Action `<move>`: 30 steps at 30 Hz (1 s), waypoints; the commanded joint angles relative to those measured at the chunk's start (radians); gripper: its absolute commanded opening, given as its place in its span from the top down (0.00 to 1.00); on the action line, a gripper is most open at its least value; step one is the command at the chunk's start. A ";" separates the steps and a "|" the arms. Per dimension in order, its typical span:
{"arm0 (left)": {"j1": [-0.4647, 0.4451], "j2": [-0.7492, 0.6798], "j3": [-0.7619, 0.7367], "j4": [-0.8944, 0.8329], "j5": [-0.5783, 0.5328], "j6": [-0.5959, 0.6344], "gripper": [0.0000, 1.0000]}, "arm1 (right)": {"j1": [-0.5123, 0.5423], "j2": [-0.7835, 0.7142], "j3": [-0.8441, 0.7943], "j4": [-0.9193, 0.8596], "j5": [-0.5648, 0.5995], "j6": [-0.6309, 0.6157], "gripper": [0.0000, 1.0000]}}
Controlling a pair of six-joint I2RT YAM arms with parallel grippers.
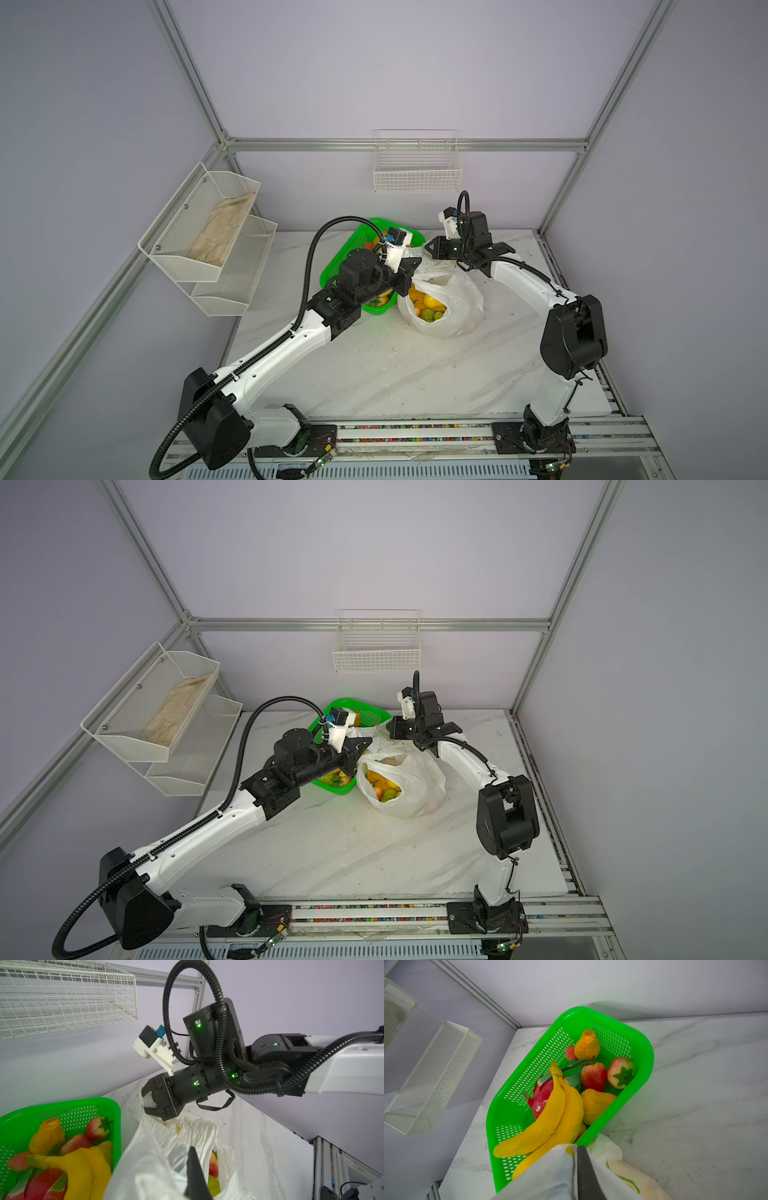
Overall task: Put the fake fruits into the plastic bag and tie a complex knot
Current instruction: 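Raise the left gripper out of the bag while the right gripper holds the bag edge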
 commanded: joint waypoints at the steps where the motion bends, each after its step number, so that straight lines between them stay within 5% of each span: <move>1: 0.000 -0.003 -0.029 0.025 -0.085 -0.040 1.00 | -0.003 0.049 0.033 0.029 0.005 0.025 0.93; 6: 0.041 -0.012 -0.024 -0.003 -0.189 -0.071 1.00 | 0.020 0.116 0.088 0.101 -0.017 0.090 0.97; 17: 0.187 -0.027 -0.035 0.017 -0.206 -0.135 1.00 | 0.086 0.306 0.327 0.159 -0.028 0.164 1.00; 25: 0.187 -0.056 -0.071 0.031 -0.147 -0.150 1.00 | 0.112 0.393 0.466 0.059 -0.058 0.101 0.99; 30: 0.152 -0.045 -0.083 0.049 -0.053 -0.175 1.00 | 0.108 0.331 0.461 -0.085 0.077 -0.050 0.89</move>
